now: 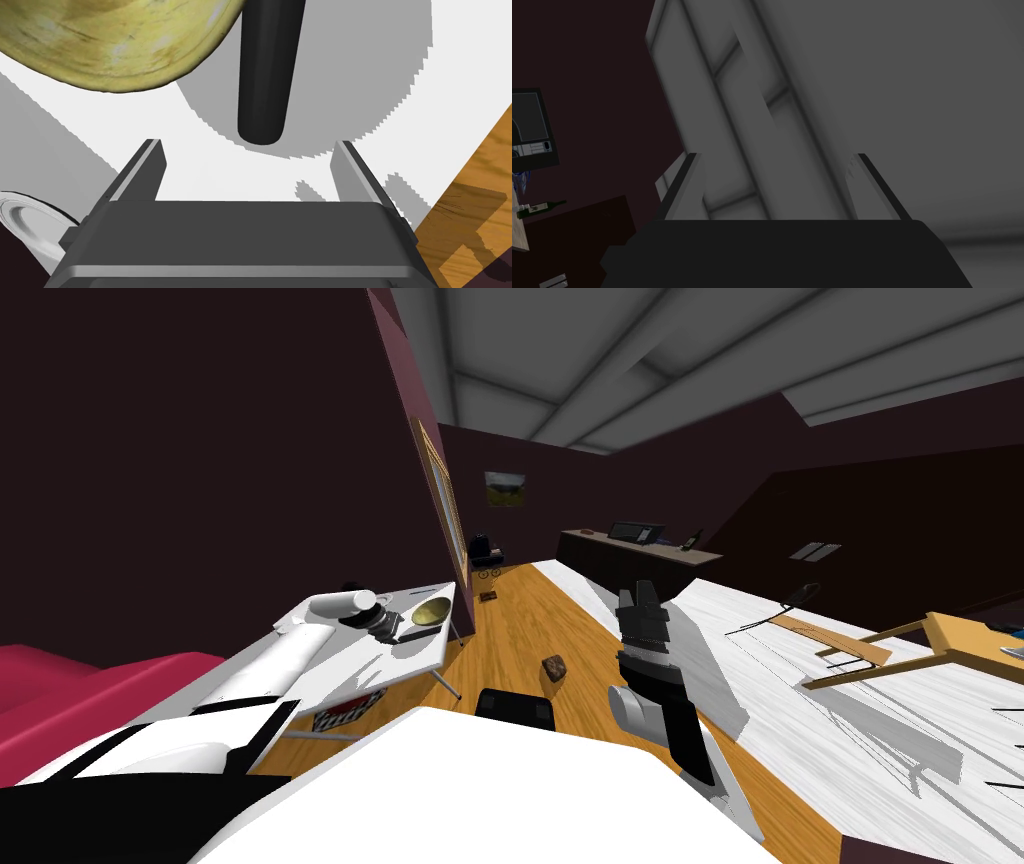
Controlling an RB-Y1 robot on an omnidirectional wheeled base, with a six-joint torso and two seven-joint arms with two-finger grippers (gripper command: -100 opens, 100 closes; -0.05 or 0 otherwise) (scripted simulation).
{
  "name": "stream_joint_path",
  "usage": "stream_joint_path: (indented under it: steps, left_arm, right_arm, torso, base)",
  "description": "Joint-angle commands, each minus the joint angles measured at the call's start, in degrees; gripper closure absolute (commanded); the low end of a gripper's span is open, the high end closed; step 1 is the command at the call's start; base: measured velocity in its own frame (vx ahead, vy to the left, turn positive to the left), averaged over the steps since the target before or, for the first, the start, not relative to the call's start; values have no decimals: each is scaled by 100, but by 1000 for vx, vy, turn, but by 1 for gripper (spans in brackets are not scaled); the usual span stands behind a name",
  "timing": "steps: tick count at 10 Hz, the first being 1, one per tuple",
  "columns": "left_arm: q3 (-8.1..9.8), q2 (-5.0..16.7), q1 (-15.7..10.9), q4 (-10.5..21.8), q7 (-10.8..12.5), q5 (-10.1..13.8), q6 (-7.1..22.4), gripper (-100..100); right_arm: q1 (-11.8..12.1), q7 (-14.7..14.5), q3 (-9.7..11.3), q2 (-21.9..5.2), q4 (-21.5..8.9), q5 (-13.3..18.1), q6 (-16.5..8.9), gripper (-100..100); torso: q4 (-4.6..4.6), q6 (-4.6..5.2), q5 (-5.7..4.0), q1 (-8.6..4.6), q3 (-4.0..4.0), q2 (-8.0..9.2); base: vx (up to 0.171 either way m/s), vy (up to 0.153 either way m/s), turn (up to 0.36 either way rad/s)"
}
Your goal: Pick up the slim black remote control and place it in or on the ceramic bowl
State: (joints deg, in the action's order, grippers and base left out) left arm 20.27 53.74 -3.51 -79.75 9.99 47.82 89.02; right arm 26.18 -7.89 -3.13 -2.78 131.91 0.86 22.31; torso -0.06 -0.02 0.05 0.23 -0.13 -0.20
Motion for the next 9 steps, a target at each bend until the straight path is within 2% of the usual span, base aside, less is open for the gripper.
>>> stream_joint_path:
  steps: [1,5,7,8,9]
  left_arm:
    - [-21,-15,34,-13,1,15,189,-100]
    - [-264,-142,80,211,-135,54,849,-100]
    - [-347,-204,100,265,-184,55,1025,-100]
    - [-298,-191,141,186,-150,63,969,-100]
    - [-299,-195,149,180,-151,65,994,0]
  right_arm:
    - [0,0,0,0,0,0,0,0]
    - [0,0,0,0,0,0,0,0]
    - [0,0,0,0,0,0,0,0]
    - [0,0,0,0,0,0,0,0]
    - [0,0,0,0,0,0,0,0]
  torso:
    - [0,0,0,0,0,0]
    - [-3,1,2,9,-6,-11]
    - [-3,0,2,5,-7,-12]
    - [-1,-1,1,2,-3,-4]
    - [1,-1,-2,-10,4,7]
  base:
    - [47,48,-25]
    - [82,75,-58]
    - [67,65,-42]
    - [21,27,-9]
    - [5,6,0]
